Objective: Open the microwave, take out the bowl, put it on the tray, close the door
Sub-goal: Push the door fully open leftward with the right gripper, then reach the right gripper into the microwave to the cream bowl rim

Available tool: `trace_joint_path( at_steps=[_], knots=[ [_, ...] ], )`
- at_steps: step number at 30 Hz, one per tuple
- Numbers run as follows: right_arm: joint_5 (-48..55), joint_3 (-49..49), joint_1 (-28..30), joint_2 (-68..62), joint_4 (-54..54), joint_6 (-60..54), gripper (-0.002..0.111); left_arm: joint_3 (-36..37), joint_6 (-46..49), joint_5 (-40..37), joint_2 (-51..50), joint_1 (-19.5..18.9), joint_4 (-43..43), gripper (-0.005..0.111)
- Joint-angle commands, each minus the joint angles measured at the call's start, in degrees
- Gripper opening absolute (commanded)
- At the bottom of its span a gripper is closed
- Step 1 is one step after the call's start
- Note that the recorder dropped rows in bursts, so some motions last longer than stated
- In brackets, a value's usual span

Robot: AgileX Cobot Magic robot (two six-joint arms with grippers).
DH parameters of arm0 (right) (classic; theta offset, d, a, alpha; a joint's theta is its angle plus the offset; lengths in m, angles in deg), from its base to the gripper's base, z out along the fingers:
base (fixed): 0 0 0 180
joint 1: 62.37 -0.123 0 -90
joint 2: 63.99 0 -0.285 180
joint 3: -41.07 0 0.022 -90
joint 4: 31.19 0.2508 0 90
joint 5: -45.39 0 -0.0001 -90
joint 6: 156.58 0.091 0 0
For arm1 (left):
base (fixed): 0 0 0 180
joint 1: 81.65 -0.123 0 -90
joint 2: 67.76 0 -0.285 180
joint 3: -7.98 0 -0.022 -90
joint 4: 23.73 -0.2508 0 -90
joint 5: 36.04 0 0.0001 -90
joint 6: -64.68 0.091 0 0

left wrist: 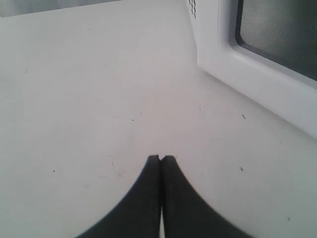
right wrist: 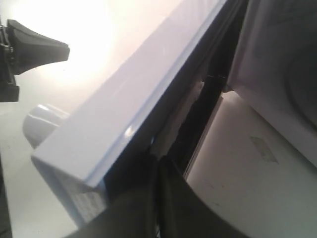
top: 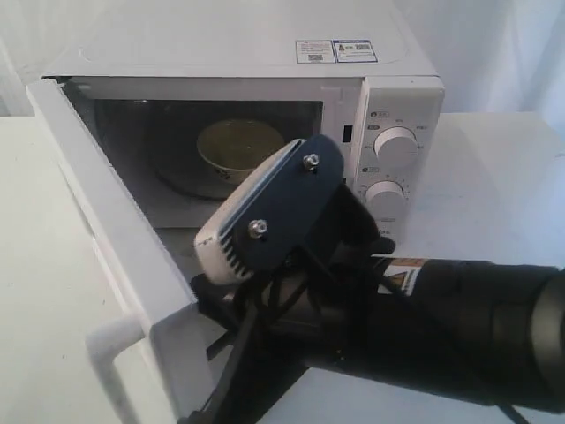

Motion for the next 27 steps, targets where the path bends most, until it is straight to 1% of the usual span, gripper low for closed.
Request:
trace_joint_path(
  at_steps=[1,8,13,16,22,27],
  knots=[
    [-3.2,-1.6,-4.1,-2.7,0.3,1.2,0.000,0.2,-0.2,-0.1,0.2,0.1,0.3,0.000],
    [-6.3,-5.4,-9.2,-8.0,0.1,1.3,0.000,0.2,-0.2,-0.1,0.2,0.1,0.3,0.000],
    [-6.6,-7.5,-10.4,-10.7,-0.2,1.2,0.000,0.2,-0.2,-0.1,0.2,0.1,0.3,0.000],
    [-6.6,-8.1,-10.4,-11.5,-0.4,-1.4,0.000,0.2,-0.2,-0.1,0.2,0.1,0.3,0.000],
    [-7.0,-8.1,-10.3,-11.7,-0.5,-11.7,0.000,0.2,-0.2,-0.1,0.2,0.1,0.3,0.000],
    [-9.0,-8.1,-6.6,-12.0,-0.4,-19.3,0.000,0.2,-0.2,-0.1,0.2,0.1,0.3,0.000]
  ],
)
